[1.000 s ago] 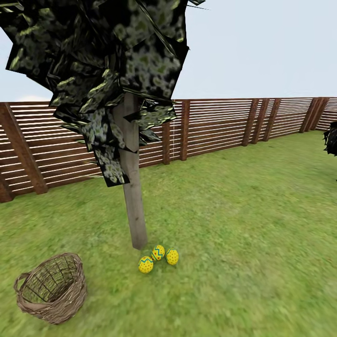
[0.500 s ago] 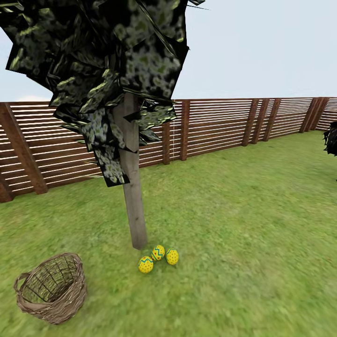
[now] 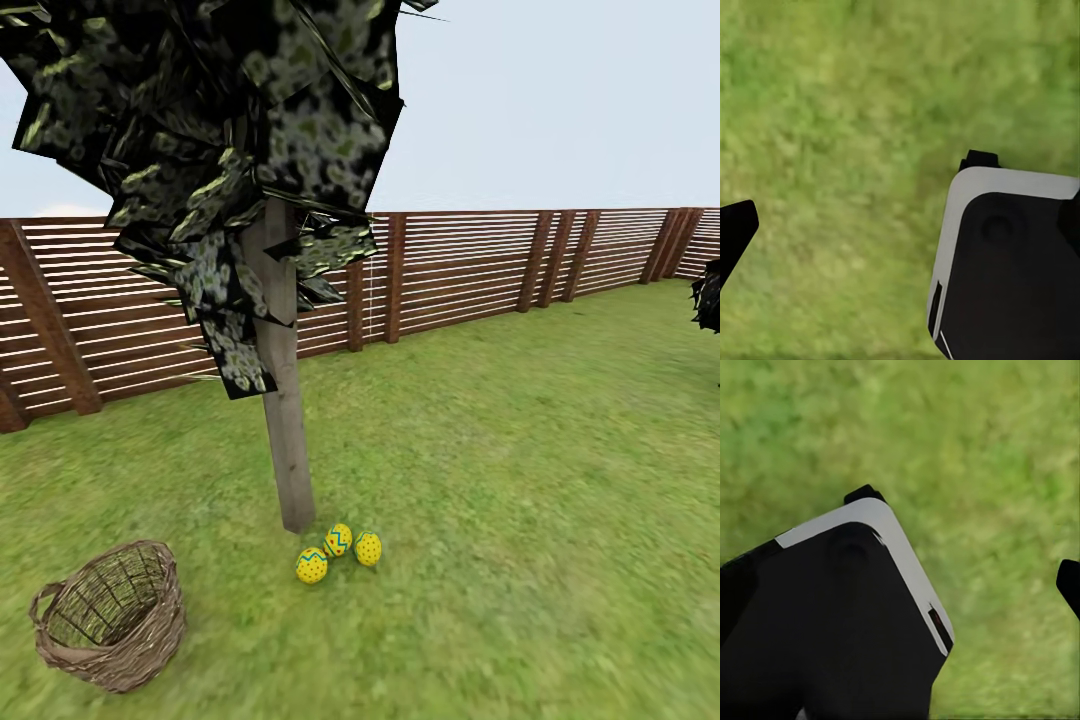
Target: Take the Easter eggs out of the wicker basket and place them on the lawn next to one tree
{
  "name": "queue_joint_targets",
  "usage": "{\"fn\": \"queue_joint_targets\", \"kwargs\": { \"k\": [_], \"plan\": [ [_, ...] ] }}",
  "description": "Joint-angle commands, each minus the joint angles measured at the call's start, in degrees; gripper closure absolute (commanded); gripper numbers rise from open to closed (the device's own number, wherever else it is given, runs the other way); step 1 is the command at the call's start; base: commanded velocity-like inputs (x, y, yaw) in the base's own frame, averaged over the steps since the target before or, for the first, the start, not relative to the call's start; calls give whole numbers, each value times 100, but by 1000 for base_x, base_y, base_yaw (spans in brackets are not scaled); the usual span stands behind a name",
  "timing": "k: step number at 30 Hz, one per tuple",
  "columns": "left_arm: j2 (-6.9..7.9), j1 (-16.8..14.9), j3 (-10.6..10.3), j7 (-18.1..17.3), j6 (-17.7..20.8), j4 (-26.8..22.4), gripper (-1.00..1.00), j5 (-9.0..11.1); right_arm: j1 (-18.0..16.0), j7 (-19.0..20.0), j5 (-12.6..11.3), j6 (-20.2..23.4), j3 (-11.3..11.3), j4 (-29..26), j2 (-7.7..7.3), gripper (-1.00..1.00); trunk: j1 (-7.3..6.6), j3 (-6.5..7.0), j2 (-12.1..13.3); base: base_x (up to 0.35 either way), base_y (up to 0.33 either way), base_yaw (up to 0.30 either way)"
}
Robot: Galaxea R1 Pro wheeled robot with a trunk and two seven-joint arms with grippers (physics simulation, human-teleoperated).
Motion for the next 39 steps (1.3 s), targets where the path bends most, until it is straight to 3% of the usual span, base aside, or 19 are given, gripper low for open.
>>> {"fn": "queue_joint_targets", "kwargs": {
  "k": [1, 16, 39],
  "plan": [
    [-1, -4, 9, 3, -4, -1, -100, 55, -2, 24, -23, 34, -34, 38, 10, -100, 3, -12, -12, 0, 0, 0],
    [-1, -4, 10, 3, -5, -1, -100, 57, -2, 26, -27, 33, -40, 640, 206, -100, 3, -12, -12, 0, 0, 0],
    [-1, -4, 10, 3, -5, -3, -100, 57, -2, 26, -23, 33, -44, 702, 230, -100, 3, -12, -12, 0, 0, 0]
  ]
}}
